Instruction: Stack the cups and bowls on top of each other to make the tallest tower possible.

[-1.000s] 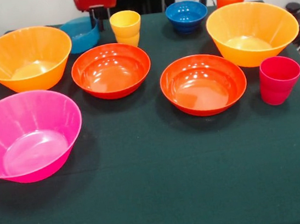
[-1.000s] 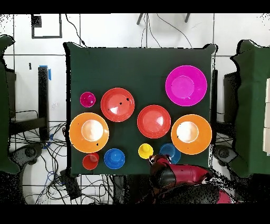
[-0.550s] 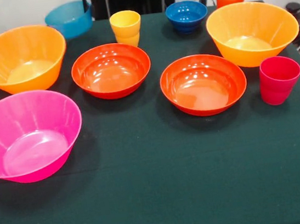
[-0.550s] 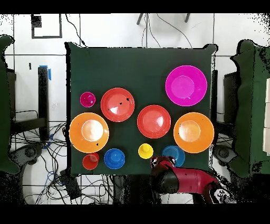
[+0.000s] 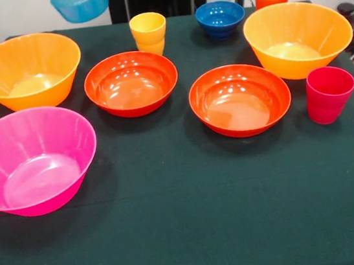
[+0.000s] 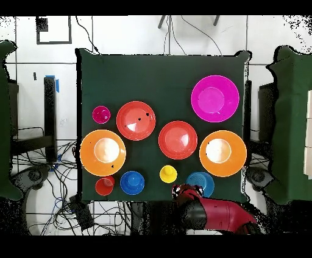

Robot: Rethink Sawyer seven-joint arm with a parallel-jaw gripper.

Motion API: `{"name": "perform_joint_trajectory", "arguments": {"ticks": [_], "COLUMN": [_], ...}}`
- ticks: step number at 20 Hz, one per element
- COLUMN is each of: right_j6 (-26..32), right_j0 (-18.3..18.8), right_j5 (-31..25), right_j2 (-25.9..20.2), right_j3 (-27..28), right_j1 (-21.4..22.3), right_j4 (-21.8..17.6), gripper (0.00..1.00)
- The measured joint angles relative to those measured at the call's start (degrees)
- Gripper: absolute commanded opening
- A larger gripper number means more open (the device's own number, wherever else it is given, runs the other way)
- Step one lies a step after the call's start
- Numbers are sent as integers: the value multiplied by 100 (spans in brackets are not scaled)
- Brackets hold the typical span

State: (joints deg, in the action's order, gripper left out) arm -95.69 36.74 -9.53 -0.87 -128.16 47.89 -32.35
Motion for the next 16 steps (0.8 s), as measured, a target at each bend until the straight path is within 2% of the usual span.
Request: {"name": "perform_joint_trajectory", "arguments": {"ticks": [5, 9, 10, 16], "right_j6": [0, 0, 0, 0], "right_j0": [0, -4, -19, -228], "right_j5": [-233, -550, -746, -1192], "right_j2": [-122, -272, -364, -557], "right_j3": [-225, -417, -497, -564], "right_j1": [390, 838, 1090, 1666], "right_j4": [277, 701, 958, 1586], "gripper": [0, 0, 0, 0]}}
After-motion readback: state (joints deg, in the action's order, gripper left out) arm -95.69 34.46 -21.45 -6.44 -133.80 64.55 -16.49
